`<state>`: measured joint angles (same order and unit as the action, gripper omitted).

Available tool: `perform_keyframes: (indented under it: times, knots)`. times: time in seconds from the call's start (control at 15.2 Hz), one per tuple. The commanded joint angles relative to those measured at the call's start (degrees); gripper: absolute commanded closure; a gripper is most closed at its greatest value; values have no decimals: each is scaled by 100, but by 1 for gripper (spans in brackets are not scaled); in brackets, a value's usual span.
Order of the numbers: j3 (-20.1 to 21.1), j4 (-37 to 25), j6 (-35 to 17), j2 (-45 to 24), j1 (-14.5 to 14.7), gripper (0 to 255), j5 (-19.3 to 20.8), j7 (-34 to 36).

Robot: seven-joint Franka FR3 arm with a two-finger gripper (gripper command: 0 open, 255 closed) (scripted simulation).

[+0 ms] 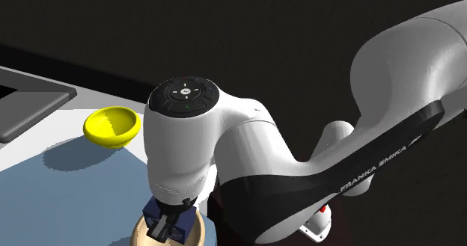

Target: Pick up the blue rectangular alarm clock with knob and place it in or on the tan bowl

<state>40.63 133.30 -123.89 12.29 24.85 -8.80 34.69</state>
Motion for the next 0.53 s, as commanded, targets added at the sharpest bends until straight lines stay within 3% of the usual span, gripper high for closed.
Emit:
perform_keyframes:
  times: [0.0, 0.46]
  knots:
    - [45, 79, -173, -104, -14, 255, 56, 53]
    - [162, 317, -694, -445, -65, 255, 274, 231]
